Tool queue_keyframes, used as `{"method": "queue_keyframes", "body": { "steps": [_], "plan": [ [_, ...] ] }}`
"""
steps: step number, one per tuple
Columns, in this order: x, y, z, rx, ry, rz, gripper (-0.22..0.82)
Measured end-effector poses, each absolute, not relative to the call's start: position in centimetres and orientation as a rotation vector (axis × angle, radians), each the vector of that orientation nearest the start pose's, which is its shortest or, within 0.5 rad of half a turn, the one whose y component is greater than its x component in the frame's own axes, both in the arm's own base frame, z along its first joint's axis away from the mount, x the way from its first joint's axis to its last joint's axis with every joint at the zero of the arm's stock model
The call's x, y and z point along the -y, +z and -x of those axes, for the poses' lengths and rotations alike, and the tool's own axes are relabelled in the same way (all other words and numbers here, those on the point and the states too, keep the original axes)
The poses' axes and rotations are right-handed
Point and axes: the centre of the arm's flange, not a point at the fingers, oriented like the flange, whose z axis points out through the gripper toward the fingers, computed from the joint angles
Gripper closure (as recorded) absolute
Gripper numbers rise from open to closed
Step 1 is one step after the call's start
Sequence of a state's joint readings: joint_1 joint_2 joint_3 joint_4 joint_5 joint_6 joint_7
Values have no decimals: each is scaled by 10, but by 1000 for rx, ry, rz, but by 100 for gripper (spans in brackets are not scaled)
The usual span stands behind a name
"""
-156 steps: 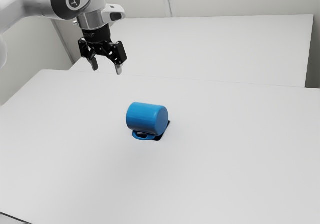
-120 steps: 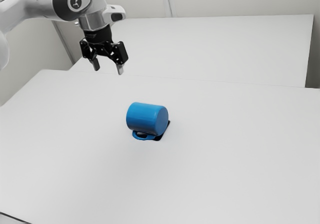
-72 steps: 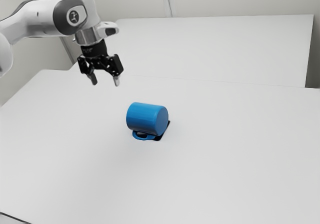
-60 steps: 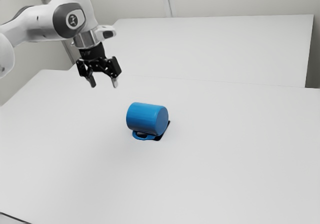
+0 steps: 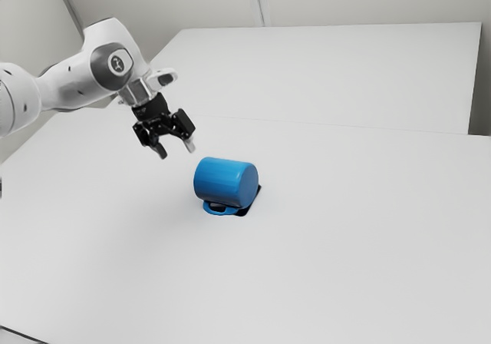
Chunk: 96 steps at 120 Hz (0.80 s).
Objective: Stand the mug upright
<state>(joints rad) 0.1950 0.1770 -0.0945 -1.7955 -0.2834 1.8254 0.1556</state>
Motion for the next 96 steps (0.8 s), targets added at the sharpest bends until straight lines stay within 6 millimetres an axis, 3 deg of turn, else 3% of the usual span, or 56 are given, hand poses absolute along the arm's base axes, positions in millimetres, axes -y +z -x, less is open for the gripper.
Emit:
{"method": "queue_keyframes", "body": {
  "steps": [96],
  "plan": [
    [-65, 342, -621, -41, 15, 3819, 0]
  ]
}}
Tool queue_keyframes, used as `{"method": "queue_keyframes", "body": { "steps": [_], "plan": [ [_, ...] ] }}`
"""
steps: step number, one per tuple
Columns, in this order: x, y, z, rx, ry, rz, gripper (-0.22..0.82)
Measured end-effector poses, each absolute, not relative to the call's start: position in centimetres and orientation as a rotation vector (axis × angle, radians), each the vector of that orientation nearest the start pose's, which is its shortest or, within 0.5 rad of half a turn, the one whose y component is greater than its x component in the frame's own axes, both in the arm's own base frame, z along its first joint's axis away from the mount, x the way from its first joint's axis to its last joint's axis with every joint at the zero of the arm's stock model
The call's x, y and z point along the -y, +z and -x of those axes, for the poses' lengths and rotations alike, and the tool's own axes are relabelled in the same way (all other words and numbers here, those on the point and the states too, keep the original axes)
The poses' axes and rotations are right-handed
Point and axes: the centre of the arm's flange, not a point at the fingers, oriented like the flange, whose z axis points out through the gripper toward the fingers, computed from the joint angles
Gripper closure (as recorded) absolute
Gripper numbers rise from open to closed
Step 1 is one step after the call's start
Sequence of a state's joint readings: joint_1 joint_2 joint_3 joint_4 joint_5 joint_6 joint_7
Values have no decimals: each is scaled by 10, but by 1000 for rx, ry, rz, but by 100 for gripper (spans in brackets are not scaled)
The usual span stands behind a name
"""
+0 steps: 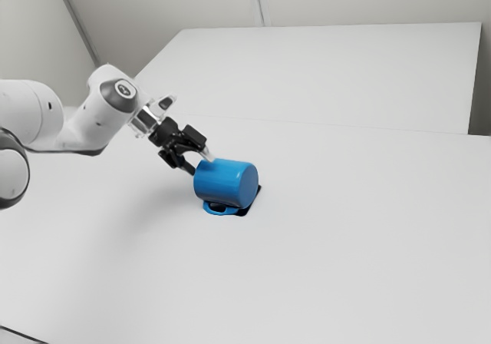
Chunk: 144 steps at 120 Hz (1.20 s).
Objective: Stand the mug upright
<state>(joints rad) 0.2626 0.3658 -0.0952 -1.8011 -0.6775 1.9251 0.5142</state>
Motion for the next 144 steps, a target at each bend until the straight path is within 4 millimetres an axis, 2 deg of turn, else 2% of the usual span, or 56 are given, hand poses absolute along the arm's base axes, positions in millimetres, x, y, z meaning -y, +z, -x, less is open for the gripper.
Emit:
{"method": "queue_keyframes", "body": {
  "steps": [42, 67, 76, 86, 100, 108, 126, 144],
  "plan": [
    [-68, 311, -617, 39, 76, -2283, 0],
    [-61, 309, -618, 83, 142, -2182, 0],
    [-61, 302, -617, 87, 149, -2138, 2],
    [-59, 299, -616, 103, 158, -2103, 12],
    [-55, 299, -616, 134, 175, -2070, 40],
    [-51, 302, -616, 157, 186, -2058, 52],
    [-41, 314, -617, 215, 216, -2045, 66],
    [-29, 346, -614, 290, 267, -2047, 73]
  ]
}}
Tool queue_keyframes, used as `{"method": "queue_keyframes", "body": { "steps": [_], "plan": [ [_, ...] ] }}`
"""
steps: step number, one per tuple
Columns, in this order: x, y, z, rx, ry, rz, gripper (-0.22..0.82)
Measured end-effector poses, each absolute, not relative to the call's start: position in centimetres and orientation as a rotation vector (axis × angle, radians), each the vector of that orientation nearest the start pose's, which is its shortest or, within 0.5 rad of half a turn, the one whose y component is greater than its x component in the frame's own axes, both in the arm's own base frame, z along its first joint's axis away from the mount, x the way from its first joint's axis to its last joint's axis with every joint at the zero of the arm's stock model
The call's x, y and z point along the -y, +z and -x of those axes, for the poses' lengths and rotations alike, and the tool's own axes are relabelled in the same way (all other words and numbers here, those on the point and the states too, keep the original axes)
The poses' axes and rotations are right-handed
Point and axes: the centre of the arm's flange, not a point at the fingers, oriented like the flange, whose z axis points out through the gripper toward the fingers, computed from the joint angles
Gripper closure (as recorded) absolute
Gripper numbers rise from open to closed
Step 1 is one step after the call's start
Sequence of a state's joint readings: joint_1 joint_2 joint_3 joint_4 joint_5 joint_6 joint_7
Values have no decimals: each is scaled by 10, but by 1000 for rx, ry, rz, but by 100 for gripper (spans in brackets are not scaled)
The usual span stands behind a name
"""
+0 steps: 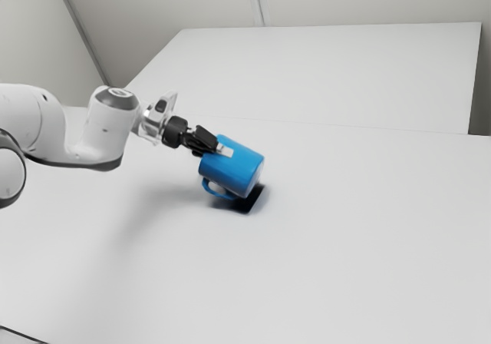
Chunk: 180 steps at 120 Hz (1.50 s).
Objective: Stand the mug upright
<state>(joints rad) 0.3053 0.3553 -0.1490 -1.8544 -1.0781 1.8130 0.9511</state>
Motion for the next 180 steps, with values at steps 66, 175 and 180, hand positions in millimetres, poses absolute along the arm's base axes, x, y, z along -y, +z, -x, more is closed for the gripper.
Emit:
{"method": "queue_keyframes", "body": {
  "steps": [66, 175, 180],
  "plan": [
    [47, 469, -538, 833, -31, -2731, 77],
    [62, 362, -472, 458, 219, -3177, 77],
    [63, 359, -473, 439, 224, -3177, 77]
  ]
}}
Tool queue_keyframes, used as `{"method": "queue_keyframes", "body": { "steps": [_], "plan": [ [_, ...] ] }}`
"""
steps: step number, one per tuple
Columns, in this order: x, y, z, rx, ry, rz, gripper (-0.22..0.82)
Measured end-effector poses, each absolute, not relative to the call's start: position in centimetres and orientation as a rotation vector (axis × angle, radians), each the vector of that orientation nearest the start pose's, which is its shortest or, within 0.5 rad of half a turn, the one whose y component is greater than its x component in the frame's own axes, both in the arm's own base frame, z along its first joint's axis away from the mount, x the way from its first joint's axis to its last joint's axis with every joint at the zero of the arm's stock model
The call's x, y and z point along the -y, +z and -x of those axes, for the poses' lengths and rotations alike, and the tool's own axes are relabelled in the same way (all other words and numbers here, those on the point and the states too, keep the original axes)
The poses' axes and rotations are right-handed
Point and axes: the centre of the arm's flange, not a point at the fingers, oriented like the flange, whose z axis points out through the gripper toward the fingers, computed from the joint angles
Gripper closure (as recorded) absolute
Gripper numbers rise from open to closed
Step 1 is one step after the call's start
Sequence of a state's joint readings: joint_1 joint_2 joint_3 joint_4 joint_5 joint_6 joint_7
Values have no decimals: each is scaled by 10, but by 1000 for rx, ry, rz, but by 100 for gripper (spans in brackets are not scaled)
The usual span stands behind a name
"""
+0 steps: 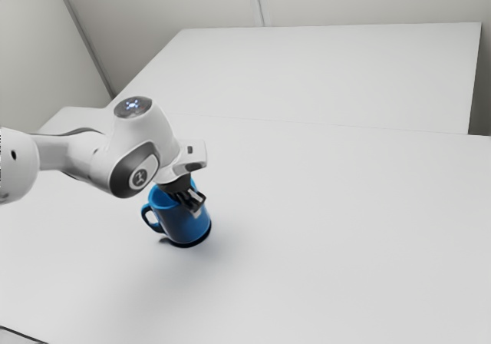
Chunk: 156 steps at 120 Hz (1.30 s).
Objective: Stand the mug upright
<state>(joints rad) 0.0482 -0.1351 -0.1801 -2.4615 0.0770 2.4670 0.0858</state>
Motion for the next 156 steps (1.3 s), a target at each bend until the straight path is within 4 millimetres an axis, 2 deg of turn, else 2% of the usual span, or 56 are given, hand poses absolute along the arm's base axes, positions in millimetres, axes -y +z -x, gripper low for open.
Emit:
{"method": "queue_keyframes", "body": {
  "steps": [16, 35, 51, 64, 75, 111, 156],
  "plan": [
    [64, 349, -476, -370, -221, 3047, 76],
    [69, 347, -474, -347, -226, 3065, 43],
    [75, 360, -478, -354, -268, 3064, 23],
    [77, 384, -488, -347, -308, 3061, 14],
    [78, 412, -499, -335, -315, 3059, 9],
    [82, 505, -525, -294, -182, 3079, 2],
    [81, 566, -552, -213, 14, 3104, 0]
  ]
}}
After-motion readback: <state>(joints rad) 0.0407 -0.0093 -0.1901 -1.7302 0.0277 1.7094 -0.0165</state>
